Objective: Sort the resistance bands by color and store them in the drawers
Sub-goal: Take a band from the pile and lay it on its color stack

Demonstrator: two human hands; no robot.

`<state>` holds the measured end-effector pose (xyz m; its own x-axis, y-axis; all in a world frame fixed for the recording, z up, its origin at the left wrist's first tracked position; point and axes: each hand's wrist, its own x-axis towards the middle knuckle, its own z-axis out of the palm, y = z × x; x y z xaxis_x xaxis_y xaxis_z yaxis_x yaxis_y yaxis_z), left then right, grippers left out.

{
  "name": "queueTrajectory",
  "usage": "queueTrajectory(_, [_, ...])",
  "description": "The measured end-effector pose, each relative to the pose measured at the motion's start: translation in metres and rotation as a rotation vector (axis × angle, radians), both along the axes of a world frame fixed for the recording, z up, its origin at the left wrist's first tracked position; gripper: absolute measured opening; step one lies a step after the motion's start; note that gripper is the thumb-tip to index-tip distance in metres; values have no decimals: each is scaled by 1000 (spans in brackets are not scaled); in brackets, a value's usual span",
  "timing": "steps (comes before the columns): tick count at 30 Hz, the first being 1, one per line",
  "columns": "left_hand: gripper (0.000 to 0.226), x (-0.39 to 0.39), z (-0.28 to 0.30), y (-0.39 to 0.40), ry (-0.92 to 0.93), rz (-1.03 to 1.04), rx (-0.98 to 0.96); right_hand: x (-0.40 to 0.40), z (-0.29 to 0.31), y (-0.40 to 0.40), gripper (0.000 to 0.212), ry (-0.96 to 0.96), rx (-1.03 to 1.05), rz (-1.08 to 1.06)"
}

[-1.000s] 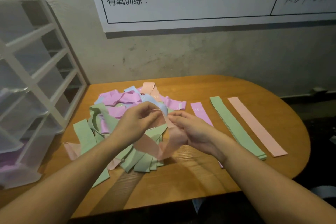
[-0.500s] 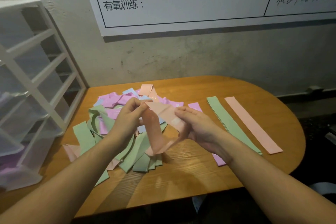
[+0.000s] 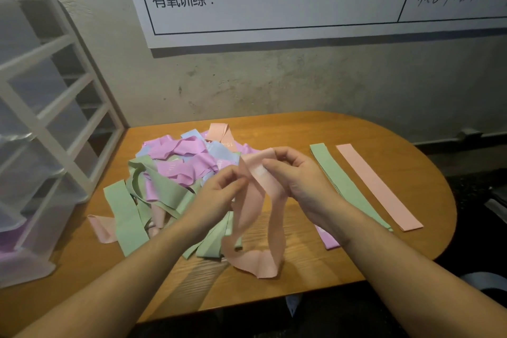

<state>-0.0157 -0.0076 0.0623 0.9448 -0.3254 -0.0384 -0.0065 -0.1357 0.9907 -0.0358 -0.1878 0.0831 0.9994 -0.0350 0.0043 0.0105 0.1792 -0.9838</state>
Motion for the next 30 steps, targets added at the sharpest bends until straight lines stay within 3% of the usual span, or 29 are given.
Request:
queueTrajectory(5, [17,-5,-4,-13,27,-65,-60,0,-4,-1,13,19,-3,-100])
queueTrajectory(9, [40,-10,1,-31,18,-110,-67,3,-6,-4,12,20,12,-139])
queueTrajectory(13, [30,-9,-1,-47,50,-132,-141,5,-10,-10,9,-5,-31,-147])
queueTrajectory(19, [39,-9,-7,-53,11,-75,-91,8,-15,-14,8,-6,8,-157])
queueTrajectory(22, [27,-7,-3,-57,92,5,-226,7,-19,-17,16,2,44,-132])
queueTrajectory(25, [30,-2,7,-59,244,11,-424,4,-23,-19,25,94,16,-58])
queueTrajectory(30, [34,8,12,-63,408,41,-575,4,-36,-27,44,202,-19,54])
